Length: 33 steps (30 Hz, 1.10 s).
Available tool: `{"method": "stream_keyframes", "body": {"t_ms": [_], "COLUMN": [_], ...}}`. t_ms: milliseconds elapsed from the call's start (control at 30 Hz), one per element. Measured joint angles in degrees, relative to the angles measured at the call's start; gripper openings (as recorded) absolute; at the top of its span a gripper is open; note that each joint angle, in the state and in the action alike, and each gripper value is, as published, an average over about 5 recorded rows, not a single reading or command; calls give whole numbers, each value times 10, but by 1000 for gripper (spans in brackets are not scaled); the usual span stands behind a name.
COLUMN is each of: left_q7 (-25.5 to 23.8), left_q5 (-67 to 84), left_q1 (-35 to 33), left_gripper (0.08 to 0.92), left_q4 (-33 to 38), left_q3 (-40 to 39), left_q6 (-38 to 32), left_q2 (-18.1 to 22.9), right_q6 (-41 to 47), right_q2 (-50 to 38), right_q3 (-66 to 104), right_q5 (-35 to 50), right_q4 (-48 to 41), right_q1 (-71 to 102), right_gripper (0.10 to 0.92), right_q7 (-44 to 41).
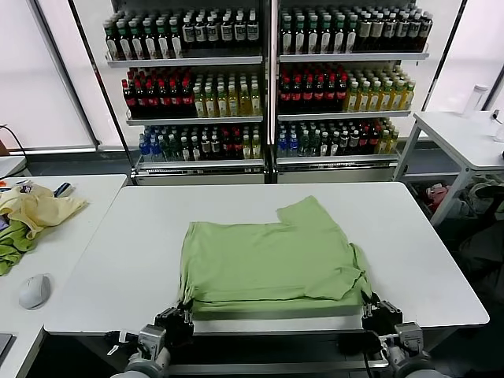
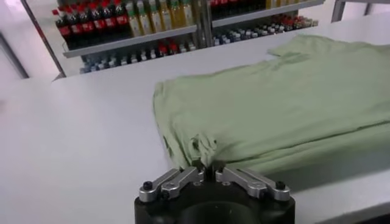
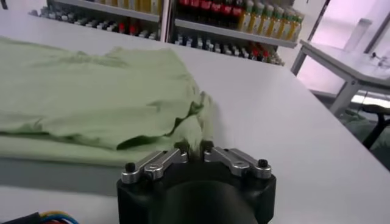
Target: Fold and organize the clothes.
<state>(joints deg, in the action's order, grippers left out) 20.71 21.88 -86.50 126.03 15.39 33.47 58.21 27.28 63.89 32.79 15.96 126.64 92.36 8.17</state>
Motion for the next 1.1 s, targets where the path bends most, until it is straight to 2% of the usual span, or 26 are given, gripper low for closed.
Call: {"method": "stream_keyframes", "body": {"t_ms": [200, 367, 533, 633, 1100], "left_q7": [-3, -3, -2, -2, -2], "left_q5": [4, 16, 33, 41, 85], "left_q1": [2, 33, 92, 133, 325], "left_gripper": [501, 639, 784, 817, 823], "left_q4": [4, -10, -47, -76, -238], "left_q3": [4, -4, -24, -40, -107], "left_q6": [0, -1, -1, -1, -1], "left_q2": [-15, -28, -29, -27, -4], "right_q6": [-6, -3, 3, 8, 29], "right_q2": [-7, -18, -30, -38, -34], "right_q3": [-6, -23, -47, -63, -162], "right_q5": [6, 21, 42, 56, 110], "right_q4": [1, -21, -62, -91, -282], "right_q1": [-26, -80, -150, -194, -418], "right_gripper": [618, 762, 820, 822, 823], "right_q7": [6, 14, 20, 22, 25]}}
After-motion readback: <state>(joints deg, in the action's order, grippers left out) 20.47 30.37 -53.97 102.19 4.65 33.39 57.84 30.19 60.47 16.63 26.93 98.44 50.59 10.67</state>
